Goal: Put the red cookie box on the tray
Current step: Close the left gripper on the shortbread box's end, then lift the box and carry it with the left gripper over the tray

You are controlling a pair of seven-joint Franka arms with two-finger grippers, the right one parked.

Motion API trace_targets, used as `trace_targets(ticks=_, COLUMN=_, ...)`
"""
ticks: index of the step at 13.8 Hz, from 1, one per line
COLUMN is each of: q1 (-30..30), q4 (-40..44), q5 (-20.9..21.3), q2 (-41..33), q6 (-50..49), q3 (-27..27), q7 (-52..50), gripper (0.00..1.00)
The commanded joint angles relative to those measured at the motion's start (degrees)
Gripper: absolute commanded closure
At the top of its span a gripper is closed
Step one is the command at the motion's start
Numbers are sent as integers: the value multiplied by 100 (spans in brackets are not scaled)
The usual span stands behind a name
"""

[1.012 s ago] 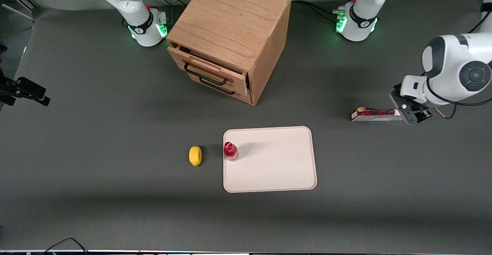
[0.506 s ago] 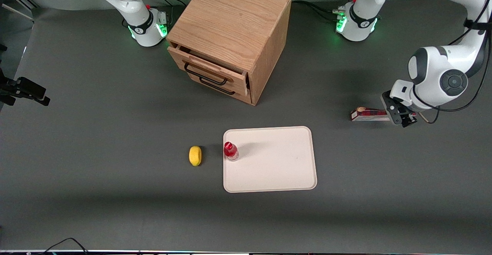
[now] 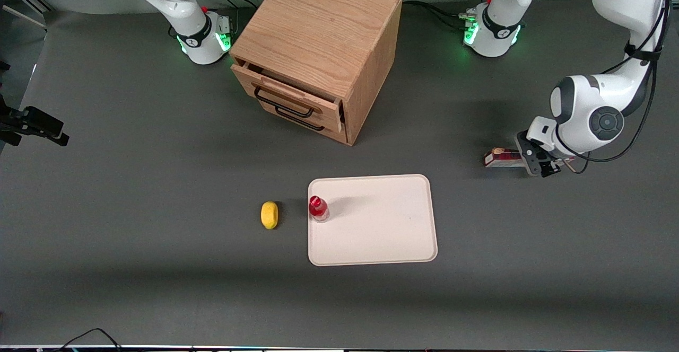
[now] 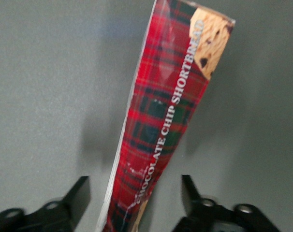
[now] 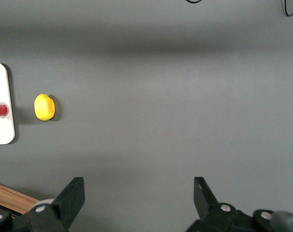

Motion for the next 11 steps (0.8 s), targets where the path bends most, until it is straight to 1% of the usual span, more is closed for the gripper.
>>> trace_targets(ticks=1, q1=-161, q4=-67, q5=-258, q2=-97, q6=-5, q3=36, q7=271, gripper=88)
trace_targets(ticks=2, q1=-187, q4=-67, q5=-258, q2=-106, q6=-22, q3=36, q7=271, gripper=100)
trace_targets(ticks=6, q1=-187, q4=-32, q5=-267, q2=-123, q6=-31, q3=36, q7=271, gripper=100)
trace_targets(ticks=9, q1=-196, q4=160, q5=-302, q2=-141, q6=-171, q3=36, q7=228, gripper=100)
trace_targets(ticks=11, q1=-249, q4=694, q5=-643, q2=-167, q6=-958, q3=36, q7=175, gripper=100)
